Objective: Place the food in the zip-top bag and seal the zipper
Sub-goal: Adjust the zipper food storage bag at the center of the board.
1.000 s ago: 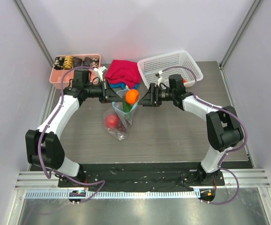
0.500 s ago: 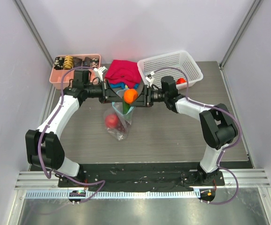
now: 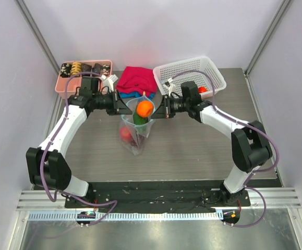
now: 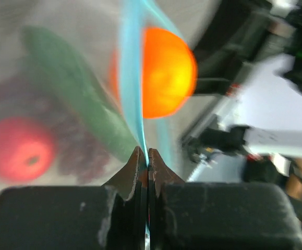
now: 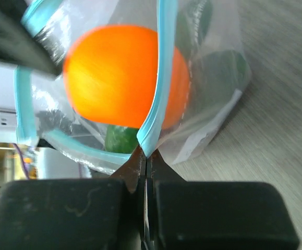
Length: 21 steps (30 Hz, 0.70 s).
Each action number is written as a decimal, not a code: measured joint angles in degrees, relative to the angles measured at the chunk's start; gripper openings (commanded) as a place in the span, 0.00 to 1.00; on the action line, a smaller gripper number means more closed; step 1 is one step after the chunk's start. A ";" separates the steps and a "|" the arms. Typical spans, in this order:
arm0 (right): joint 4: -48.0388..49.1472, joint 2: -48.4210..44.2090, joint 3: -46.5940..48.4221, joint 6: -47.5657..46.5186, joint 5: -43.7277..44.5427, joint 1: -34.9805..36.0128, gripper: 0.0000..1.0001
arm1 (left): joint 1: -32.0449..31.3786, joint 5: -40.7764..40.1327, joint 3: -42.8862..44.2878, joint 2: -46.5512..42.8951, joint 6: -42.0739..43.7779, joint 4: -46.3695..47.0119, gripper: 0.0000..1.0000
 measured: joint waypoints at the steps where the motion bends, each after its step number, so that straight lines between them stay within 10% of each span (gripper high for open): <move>1: -1.73 -0.92 0.66 -1.53 0.55 0.00 0.01 | -0.02 -2.58 0.87 -0.15 1.18 -1.42 0.00; 16: -16.31 -11.28 7.13 -14.91 3.39 4.00 0.01 | -6.82 -23.23 5.16 -7.13 12.79 -9.51 0.00; 21: -17.20 -8.46 6.86 -15.08 2.47 2.93 0.55 | -7.54 -24.87 5.09 -6.16 14.05 -11.65 0.00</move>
